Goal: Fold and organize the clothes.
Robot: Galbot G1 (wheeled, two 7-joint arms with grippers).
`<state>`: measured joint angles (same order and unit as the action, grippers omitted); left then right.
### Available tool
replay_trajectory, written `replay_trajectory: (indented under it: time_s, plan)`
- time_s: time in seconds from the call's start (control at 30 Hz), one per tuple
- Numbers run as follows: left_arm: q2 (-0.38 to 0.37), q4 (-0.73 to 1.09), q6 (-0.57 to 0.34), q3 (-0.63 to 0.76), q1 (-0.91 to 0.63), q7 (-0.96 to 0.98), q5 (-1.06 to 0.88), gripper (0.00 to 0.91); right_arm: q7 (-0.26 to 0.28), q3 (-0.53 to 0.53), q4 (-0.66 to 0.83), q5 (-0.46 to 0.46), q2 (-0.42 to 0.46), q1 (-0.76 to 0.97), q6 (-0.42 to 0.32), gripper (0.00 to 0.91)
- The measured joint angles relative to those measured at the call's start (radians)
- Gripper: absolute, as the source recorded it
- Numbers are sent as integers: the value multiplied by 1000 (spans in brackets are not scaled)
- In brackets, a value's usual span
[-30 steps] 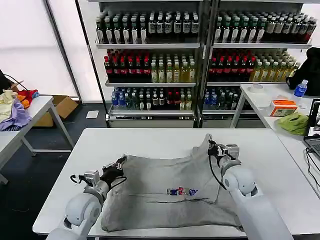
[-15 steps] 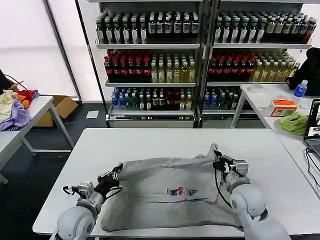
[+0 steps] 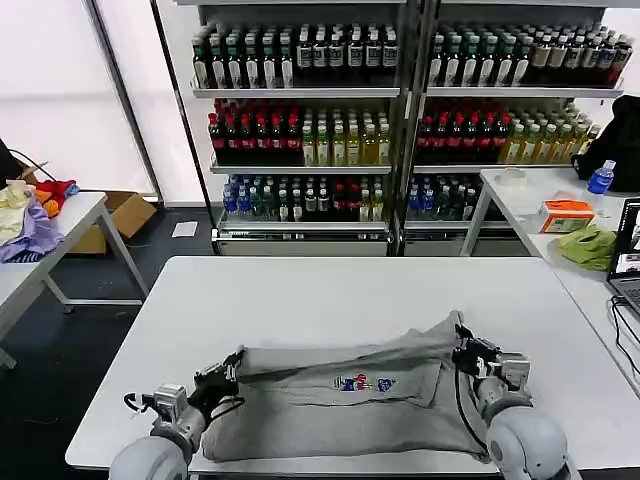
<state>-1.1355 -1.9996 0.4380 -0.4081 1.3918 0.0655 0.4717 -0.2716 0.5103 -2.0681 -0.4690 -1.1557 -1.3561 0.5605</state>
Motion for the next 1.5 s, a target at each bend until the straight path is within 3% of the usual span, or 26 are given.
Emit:
replay_trajectory:
  time_s: [1.1,1.5]
  plan:
    - [-21,8,-8,-4,50,-6,-69,0,-28,-6,-119,92,-22,-210,-29,0]
    - [-20,3,-5,-15,63,-7,-76,0,-28,-22,-100,138,-30,-263,-51,0]
